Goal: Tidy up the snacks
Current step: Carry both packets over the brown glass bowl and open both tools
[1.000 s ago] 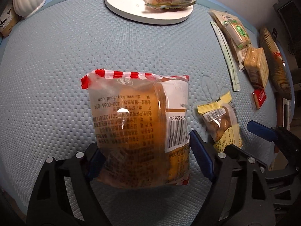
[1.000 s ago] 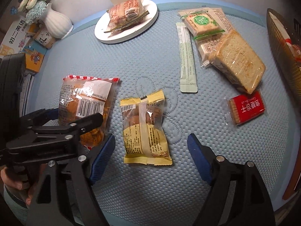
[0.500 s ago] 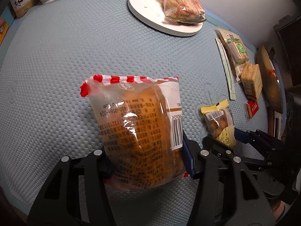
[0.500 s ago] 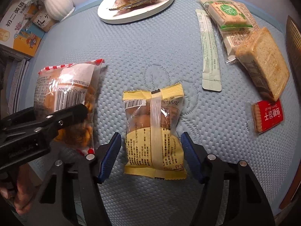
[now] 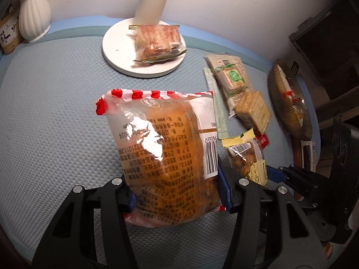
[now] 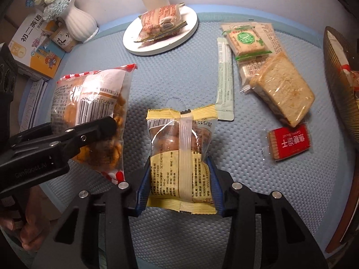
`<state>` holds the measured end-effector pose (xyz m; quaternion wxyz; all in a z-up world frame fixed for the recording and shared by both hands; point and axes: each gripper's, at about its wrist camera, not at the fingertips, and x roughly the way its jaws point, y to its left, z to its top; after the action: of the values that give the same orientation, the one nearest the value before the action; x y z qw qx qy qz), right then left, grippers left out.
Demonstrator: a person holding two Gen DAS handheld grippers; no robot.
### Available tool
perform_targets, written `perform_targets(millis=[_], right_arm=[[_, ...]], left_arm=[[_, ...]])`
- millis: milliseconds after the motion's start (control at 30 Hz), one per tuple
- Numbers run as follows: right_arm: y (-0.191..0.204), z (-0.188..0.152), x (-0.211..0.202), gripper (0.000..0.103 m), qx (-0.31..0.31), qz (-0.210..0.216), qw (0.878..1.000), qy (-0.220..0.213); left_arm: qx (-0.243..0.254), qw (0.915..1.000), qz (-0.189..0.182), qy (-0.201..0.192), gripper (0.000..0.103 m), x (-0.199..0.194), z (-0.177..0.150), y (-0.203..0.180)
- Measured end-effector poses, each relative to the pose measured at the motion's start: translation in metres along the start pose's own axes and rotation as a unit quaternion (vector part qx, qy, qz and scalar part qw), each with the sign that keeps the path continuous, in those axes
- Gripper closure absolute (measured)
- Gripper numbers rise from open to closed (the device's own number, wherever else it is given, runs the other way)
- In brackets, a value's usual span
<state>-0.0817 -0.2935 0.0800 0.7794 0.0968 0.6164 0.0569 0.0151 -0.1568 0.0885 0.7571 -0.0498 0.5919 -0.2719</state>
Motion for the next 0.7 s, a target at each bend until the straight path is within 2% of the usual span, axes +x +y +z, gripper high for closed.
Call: perform_targets(millis=[200, 333, 700], right_arm=[[-0.043, 0.005, -0.05, 0.058, 0.039, 0.006, 0.998, -0.048], [-0.08, 0.017, -0.088, 0.058, 0.068, -0.013, 0.993, -0.094], [-0.215, 0.028, -0.158, 0.058, 0.173, -0.07, 0.97, -0.158]], left_arm=[[0.017, 0.9979, -0.063, -0.008, 0.048, 0.006, 0.023, -0.059], [0.035, 0.9937, -0.105, -0.014, 0.048, 0.019, 0.047, -0.105], [0.119, 0.982, -0.147, -0.013, 0.048, 0.056, 0.085, -0.229]])
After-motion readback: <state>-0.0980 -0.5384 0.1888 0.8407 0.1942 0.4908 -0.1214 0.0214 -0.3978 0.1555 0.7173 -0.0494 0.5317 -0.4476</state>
